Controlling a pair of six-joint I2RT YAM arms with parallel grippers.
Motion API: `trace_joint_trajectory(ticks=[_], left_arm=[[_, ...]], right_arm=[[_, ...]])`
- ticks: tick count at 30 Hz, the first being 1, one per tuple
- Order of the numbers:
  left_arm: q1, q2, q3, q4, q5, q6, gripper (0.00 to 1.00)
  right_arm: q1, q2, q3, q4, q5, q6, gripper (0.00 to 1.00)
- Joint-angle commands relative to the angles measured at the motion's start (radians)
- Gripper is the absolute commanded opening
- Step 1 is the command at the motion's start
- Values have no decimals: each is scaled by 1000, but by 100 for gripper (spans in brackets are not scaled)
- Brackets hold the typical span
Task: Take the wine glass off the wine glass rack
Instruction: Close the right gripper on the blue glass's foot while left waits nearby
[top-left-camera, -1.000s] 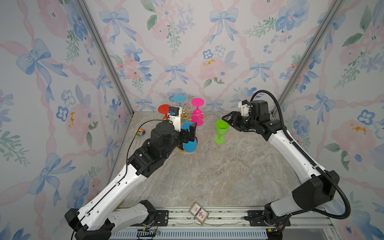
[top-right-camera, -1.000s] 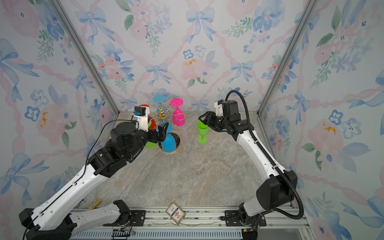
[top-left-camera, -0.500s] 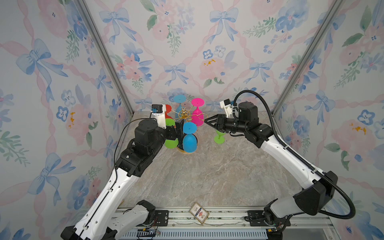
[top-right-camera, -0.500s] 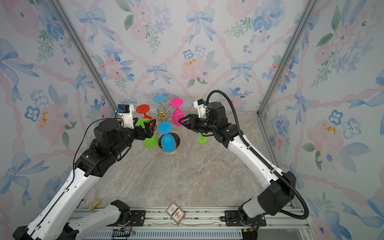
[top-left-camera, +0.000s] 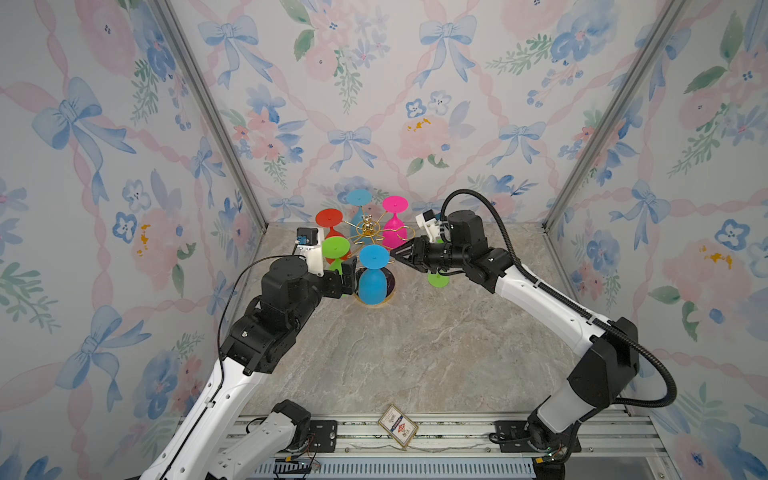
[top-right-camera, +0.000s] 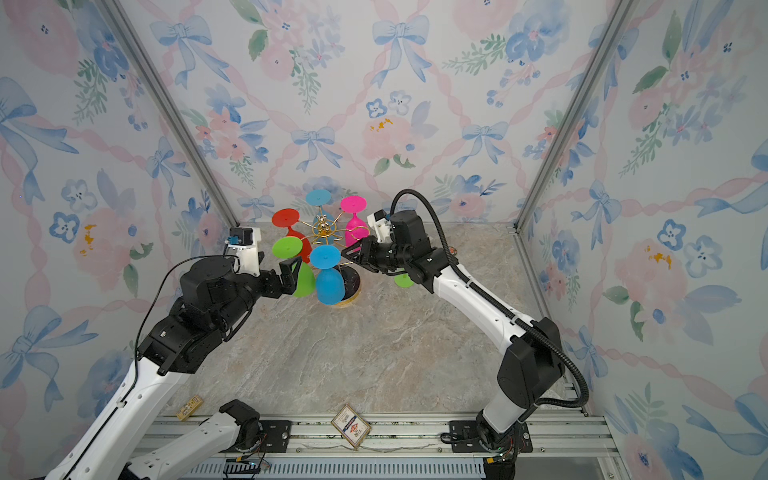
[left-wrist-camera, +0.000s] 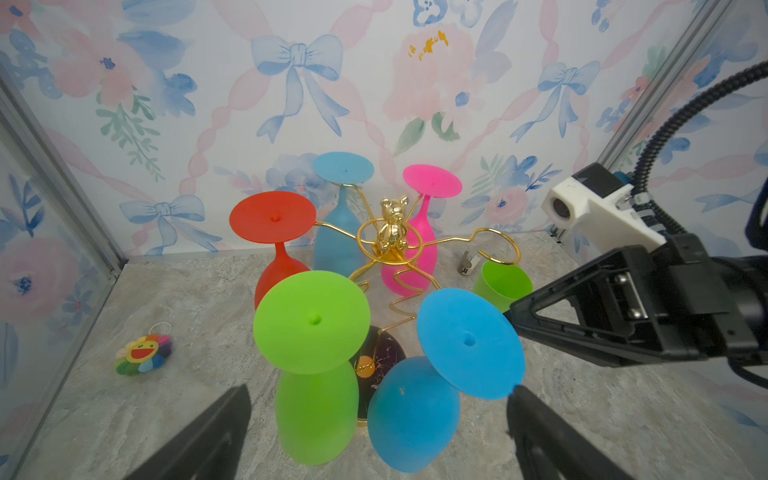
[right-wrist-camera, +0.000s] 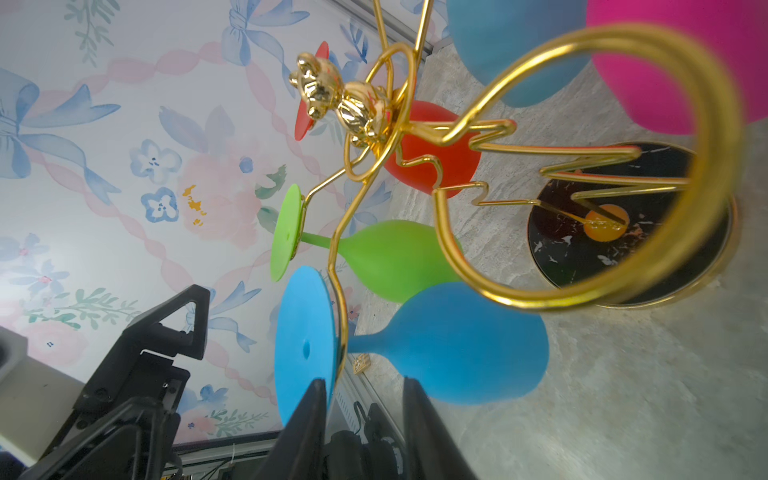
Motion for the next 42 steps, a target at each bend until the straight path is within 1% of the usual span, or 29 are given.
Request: trace_joint_trajectory(ticks=[1,5,7,15,17,21,24,30,42], left_arm=[[5,-47,-29,-9,-18,33,98],[5,-87,-66,-9,14,46,98],[5,-95,-82,-19,28,49,98],[5,-125,-111,-35,35,55,98],[5,-126,-111,-36,36,58,98],[5,-126,-115,-37,36,63,98],[5,-126,-117,-38,35,65,98],[5,-123,-117,-37,35,63,98],[5,-119,-115,-37,36,63,98]], right_arm=[[13,7,33,41,-22,25,33],[13,6,43,51,-29,40,29],[16,37,52,51,-32,49,27],[27,59,92,0,-33,41,25],[28,60,94,-9,-31,40,25],[28,55,95,-16,-29,41,19],[27,47,96,-24,-27,38,18],[26,32,103,-40,-22,32,12],[21,17,108,-40,-19,40,6]])
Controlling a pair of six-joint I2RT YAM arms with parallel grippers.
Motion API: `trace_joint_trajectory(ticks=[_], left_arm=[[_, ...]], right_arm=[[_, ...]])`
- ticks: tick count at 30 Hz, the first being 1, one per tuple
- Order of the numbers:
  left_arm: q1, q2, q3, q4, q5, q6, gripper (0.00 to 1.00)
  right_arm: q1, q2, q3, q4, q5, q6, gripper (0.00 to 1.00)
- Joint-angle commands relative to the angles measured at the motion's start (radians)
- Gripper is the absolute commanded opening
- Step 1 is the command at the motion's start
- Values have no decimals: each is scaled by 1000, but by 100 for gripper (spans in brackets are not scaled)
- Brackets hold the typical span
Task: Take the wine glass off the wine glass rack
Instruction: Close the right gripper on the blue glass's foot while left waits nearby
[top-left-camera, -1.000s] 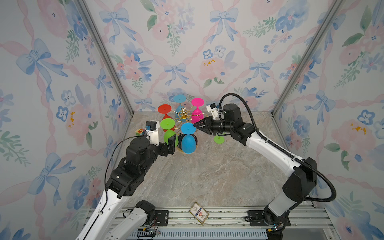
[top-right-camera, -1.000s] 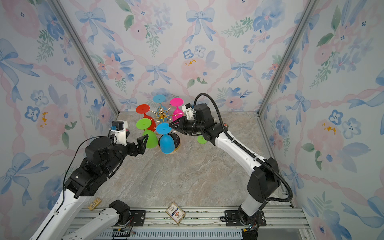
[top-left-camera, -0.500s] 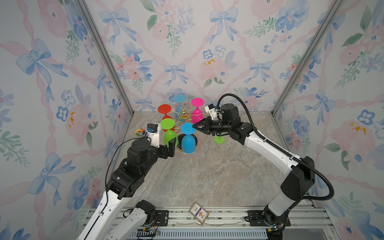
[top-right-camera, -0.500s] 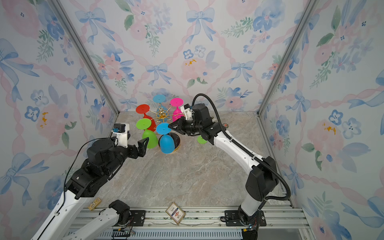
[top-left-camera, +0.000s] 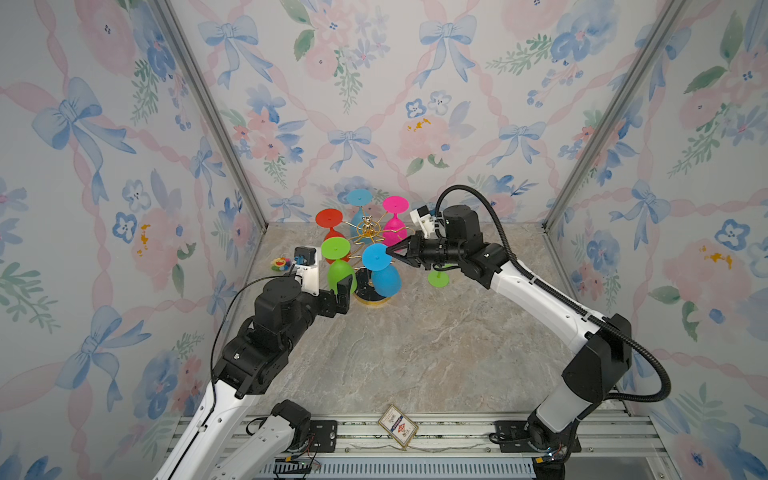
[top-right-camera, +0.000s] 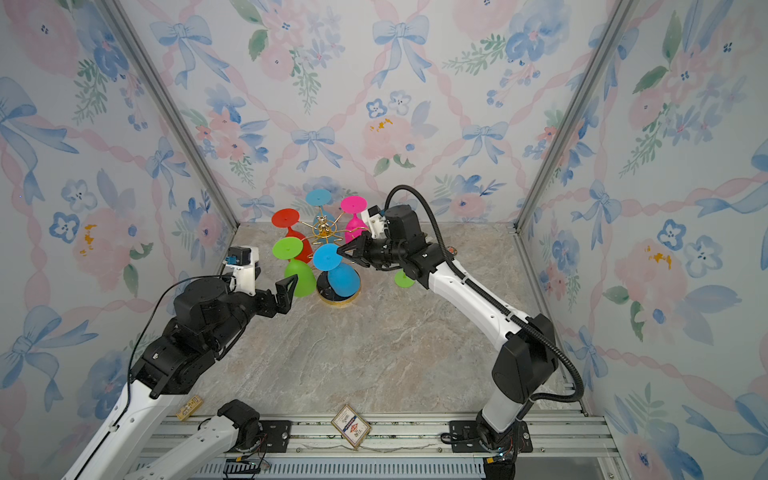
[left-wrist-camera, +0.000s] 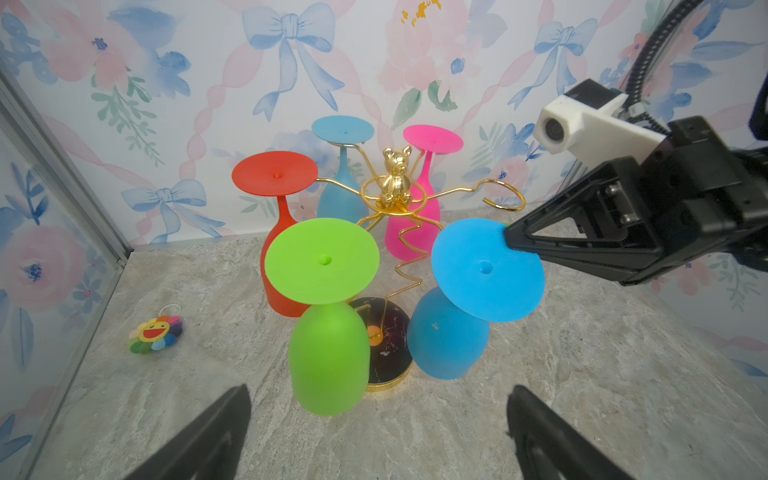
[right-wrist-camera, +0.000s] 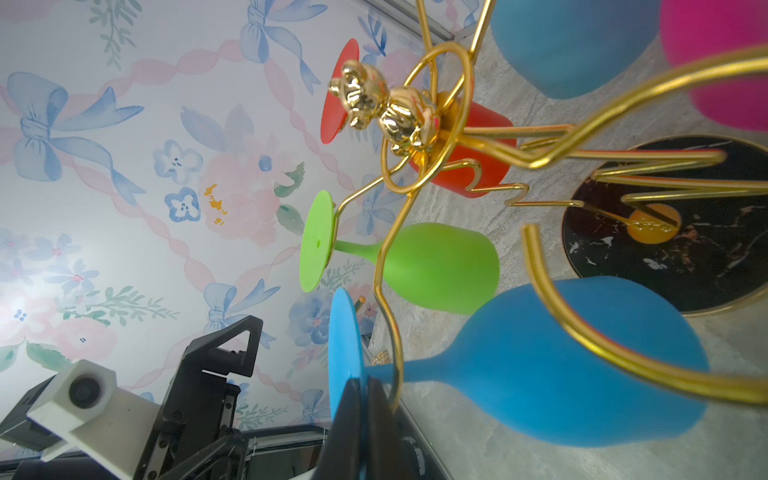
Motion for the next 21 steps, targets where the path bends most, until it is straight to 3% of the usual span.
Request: trace_joint_trajectory(ticks=[1,21], left_arm=[[5,-1,-8,-10,12,19,98],[6,4,-9,-11,16,23,98]], right_arm=[[3,-23,28,-18,-2,5,5],[4,-22,45,76,-36,98,0]])
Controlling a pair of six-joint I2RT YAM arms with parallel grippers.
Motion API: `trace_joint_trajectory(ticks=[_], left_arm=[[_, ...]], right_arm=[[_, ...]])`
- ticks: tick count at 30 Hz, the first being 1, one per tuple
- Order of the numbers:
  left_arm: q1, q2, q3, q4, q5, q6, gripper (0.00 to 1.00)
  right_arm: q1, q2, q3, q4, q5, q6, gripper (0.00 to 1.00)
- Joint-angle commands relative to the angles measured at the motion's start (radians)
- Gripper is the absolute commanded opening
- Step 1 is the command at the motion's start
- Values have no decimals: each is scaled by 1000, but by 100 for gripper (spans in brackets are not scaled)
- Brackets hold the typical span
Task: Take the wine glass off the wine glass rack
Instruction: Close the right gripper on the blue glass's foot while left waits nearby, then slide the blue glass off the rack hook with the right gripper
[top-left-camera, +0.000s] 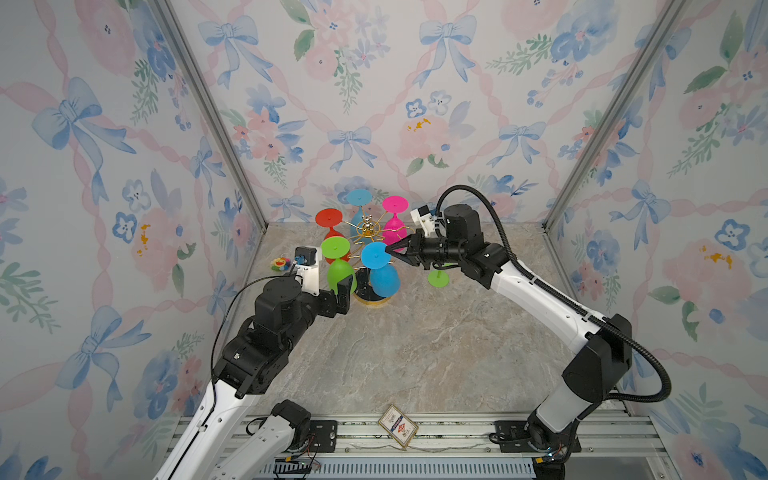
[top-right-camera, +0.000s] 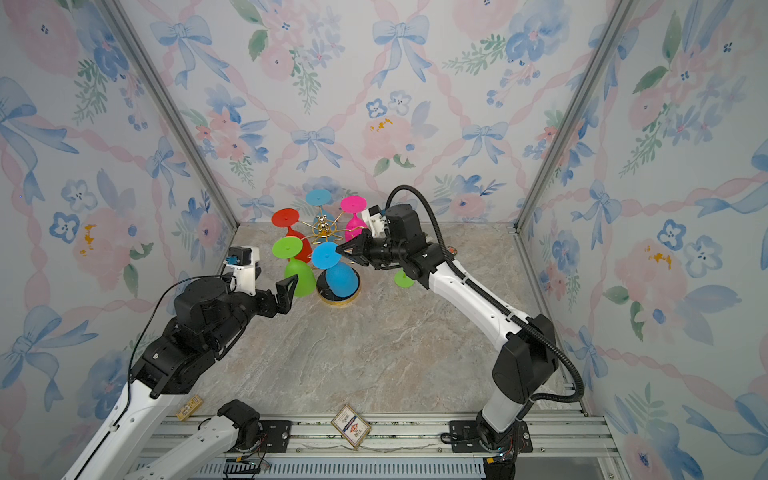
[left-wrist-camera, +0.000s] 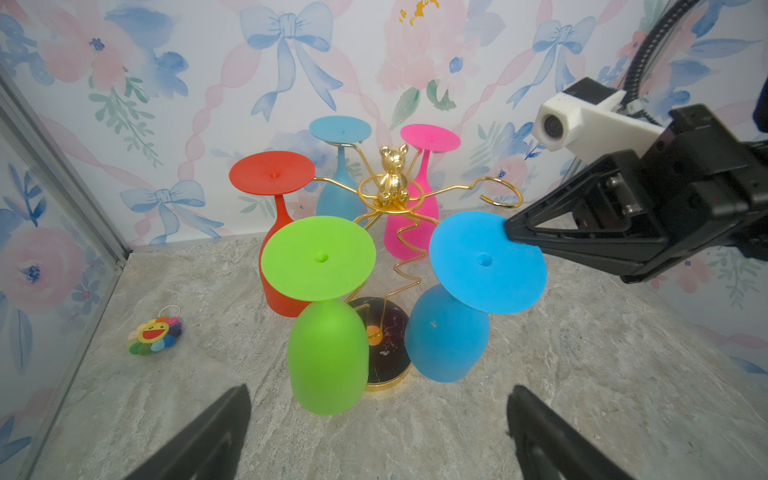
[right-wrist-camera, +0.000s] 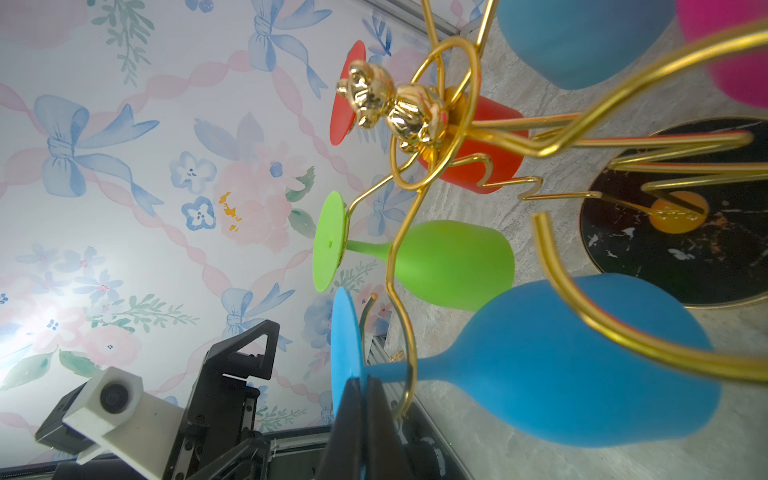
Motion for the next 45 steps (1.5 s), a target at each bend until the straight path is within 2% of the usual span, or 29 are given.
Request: trace_joint_trajectory(ticks=[1,13,45], left_arm=[[6,3,-9,-10,14,16,98],[5,-20,-7,-10,21,13,98],[6,-20,3,-24,29,26,98]], right_arm=[[5,-22,45,47,-21,26,0],[4,22,69,102,-7,86,0],[-19,108,99,152,36,146,0]])
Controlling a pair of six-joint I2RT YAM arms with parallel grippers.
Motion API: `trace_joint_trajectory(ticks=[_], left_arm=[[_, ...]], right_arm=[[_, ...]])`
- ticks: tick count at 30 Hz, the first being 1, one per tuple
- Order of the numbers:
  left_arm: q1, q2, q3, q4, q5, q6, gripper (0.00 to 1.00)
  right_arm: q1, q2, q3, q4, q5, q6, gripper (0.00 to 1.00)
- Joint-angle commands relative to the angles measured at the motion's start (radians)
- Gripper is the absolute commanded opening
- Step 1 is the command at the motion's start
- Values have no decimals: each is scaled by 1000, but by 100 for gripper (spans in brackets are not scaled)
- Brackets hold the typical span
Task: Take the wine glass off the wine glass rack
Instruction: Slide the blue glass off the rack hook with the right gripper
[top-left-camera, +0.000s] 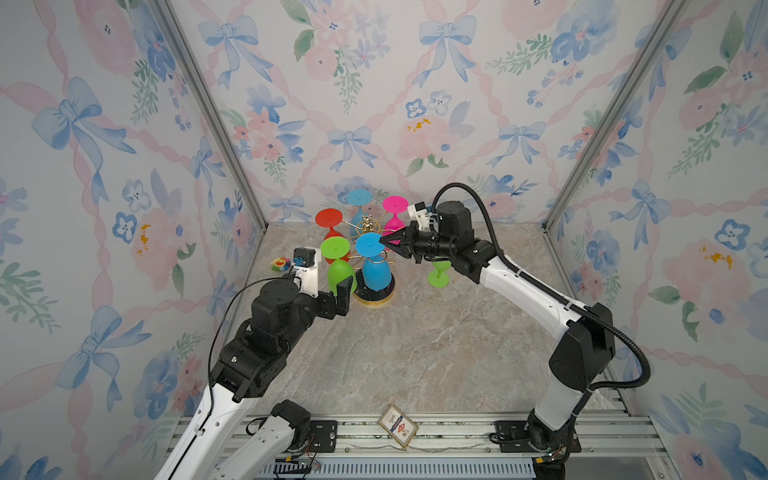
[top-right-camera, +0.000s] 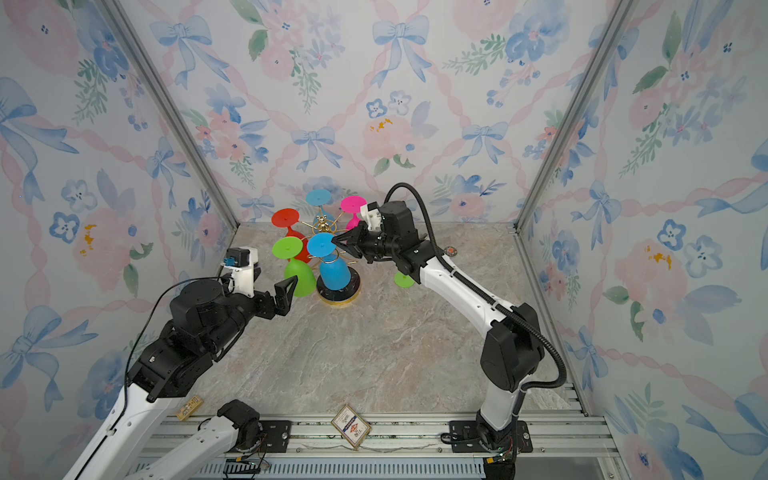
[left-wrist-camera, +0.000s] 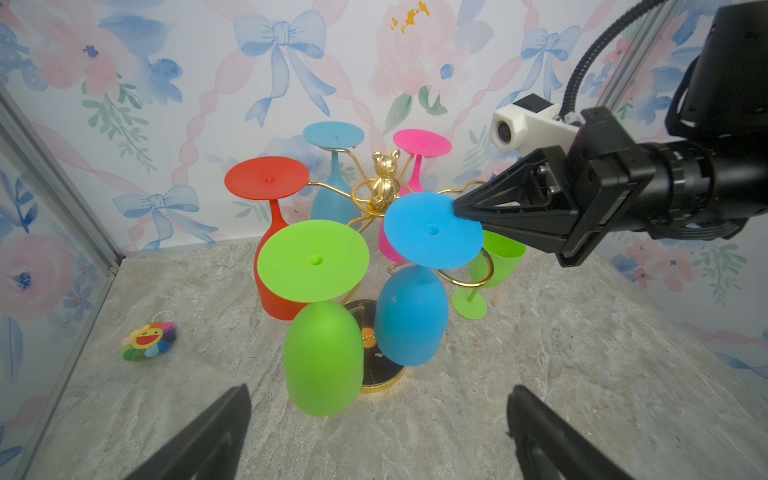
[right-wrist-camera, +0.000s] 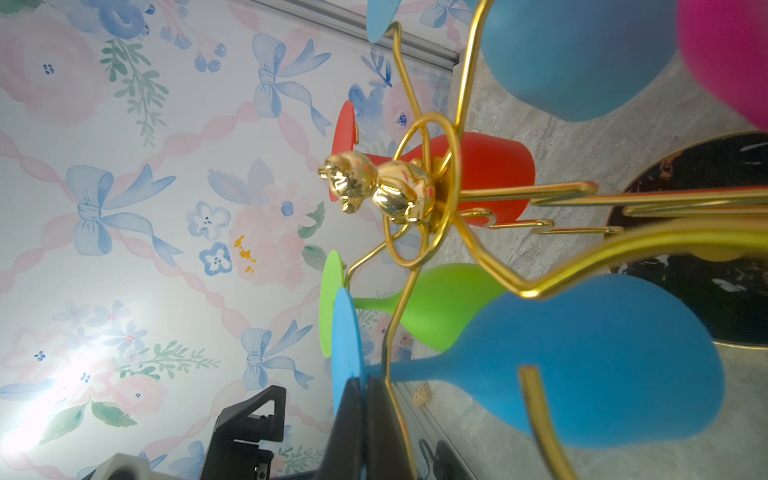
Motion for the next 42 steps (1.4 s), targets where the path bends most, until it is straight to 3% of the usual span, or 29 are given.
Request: trace_joint_trajectory(ticks=[1,42], left_arm=[[5,-5,3,-22,8,24,98],[6,-5,6,-28,6,26,98]], right_arm=[[-6,7,44,45,2,13,0],[34,18,92,-88,-70,-88,0]])
